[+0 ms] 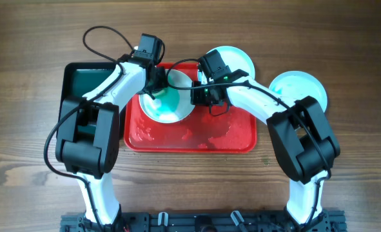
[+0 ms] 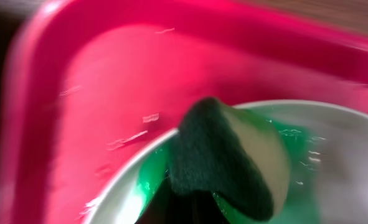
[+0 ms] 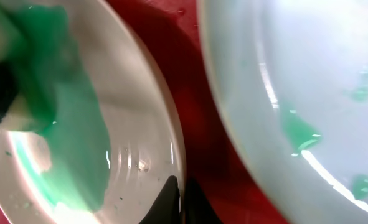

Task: Clean dirty plates on tray and stack at the side
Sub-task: 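Scrub the dragged plate with the sponge in the left gripper, then lift the sponge off the plate toward the tray edge with the left gripper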

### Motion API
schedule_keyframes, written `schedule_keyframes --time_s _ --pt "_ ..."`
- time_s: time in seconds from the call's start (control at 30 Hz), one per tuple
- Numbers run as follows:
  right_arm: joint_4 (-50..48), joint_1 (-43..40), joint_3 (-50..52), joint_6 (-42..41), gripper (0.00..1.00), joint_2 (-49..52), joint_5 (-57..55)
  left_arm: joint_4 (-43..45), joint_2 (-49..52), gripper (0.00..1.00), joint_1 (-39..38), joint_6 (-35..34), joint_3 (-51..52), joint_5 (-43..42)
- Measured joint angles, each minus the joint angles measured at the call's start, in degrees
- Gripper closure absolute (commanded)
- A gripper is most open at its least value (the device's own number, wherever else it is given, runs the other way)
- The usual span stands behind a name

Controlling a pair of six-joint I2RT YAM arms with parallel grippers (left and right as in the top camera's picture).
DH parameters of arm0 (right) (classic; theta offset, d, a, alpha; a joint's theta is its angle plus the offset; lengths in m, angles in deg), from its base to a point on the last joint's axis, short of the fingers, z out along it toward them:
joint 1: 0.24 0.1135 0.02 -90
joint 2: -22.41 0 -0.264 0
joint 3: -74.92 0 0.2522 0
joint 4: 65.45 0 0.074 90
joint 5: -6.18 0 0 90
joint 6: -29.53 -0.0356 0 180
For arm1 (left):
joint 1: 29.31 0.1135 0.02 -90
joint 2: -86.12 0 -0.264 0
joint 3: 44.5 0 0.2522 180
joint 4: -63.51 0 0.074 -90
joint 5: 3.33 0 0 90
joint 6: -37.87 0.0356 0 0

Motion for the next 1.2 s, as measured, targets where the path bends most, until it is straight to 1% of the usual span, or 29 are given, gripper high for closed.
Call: schedule_keyframes --time_s 0.13,0.23,0.3,0.37,0.43,0.47,0.53,0.63,0.73,0.8,0.83,0.9,1.0,1.1,1.2 --pt "-0.09 1.18 0.0 0.0 0.95 0.0 1.14 -6.62 0.0 0.96 -0.17 -2.91 -0.59 4.7" --pt "0.15 1.38 0.0 0.02 0.95 0.0 1.75 -10.88 -0.04 0.96 -0.07 -3.19 -0.96 3.91" --pt "0.5 1.27 0.0 0.07 0.95 0.0 1.86 -12.55 -0.11 0.96 0.42 -0.11 -1.11 -0.09" --pt "0.61 1.09 0.0 0.24 0.95 0.0 1.88 -14.19 -0.15 0.96 1.42 4.72 -1.31 -6.19" --pt "0.9 0.74 0.0 0.46 0.96 0.0 1.92 -16.44 -0.15 0.96 2.36 10.91 -1.27 -14.49" --pt "0.9 0.72 0.0 0.5 0.96 0.0 1.92 -17.81 -0.07 0.96 2.4 14.86 -0.9 -20.79" --pt "0.92 0.72 0.0 0.66 0.96 0.0 1.92 -18.36 0.35 0.96 1.92 19.26 -0.15 -27.65" --pt "0.92 0.72 0.0 0.68 0.95 0.0 1.9 -16.04 0.92 0.96 1.57 21.97 0.26 -32.17" --pt "0.94 0.72 0.0 0.66 0.96 0.0 1.9 -9.86 1.16 0.96 1.51 23.17 0.63 -34.82" --pt "0.92 0.72 0.0 0.66 0.96 0.0 1.9 -6.38 1.22 0.96 1.42 22.36 0.68 -34.47" --pt "0.87 0.72 0.0 0.66 0.95 0.0 1.9 -3.32 1.22 0.96 1.36 20.68 0.74 -33.09" --pt "0.66 0.72 0.0 0.63 0.96 0.0 1.86 -0.52 1.22 0.96 1.09 17.0 0.72 -29.55" --pt "0.33 0.72 0.0 0.63 0.95 0.0 1.7 0.31 1.05 0.96 0.33 11.5 -0.09 -22.67" --pt "0.33 0.72 0.0 0.63 0.96 0.0 1.73 -4.76 1.07 0.96 0.24 7.32 -3.26 -12.33" --pt "0.35 0.72 0.0 0.63 0.96 0.0 1.75 -15.37 1.9 0.96 0.81 4.81 -8.7 -2.54"
